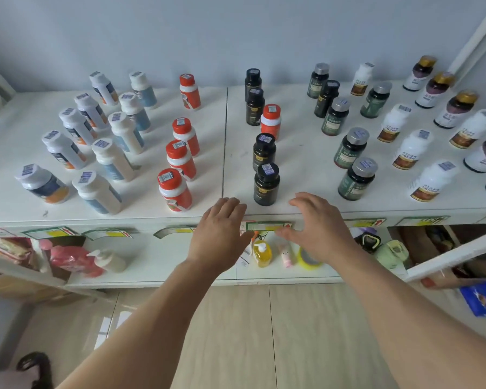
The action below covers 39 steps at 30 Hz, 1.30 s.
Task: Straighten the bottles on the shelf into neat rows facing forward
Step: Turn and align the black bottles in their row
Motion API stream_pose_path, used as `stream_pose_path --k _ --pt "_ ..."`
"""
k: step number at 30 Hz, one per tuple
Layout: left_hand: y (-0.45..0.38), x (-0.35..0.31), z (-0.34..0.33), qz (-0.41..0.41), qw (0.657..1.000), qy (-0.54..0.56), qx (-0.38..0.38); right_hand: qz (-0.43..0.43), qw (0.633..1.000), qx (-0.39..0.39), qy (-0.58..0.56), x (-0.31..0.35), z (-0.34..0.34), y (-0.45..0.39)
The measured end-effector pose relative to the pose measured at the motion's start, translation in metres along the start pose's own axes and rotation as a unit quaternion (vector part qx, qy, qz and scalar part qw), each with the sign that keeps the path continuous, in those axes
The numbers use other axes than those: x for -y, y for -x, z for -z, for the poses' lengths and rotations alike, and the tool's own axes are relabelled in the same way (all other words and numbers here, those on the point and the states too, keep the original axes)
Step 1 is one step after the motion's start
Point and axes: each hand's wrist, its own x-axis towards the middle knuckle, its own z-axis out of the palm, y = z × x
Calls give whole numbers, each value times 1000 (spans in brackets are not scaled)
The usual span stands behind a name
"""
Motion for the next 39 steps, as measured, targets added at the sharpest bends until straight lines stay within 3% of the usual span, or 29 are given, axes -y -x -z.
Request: stream_pose_path --k 6,10,15,21,26,29,34,39 --pt "-15 1 -40 15 999 1 -52 33 993 -109 -1 -20 -26 -9" --pt "-17 -1 -54 30 993 -10 -112 48 990 -130 -16 -25 -32 -9" --pt "-18 0 -60 28 991 -8 -129 59 988 -138 -25 -29 -35 -8" --pt "-18 -2 -59 38 993 5 -111 46 992 -113 -23 -27 -31 -6" --pt "-16 -7 -45 50 996 27 -63 25 998 -37 -33 -20 -17 -3" --pt "-18 -13 -29 74 996 49 -16 5 997 16 -79 -13 2 -5" --pt "-29 -25 -7 163 973 166 0 -10 984 -10 -178 18 32 -27" --pt "-38 -22 -3 172 964 202 25 -39 968 32 -247 37 37 -52"
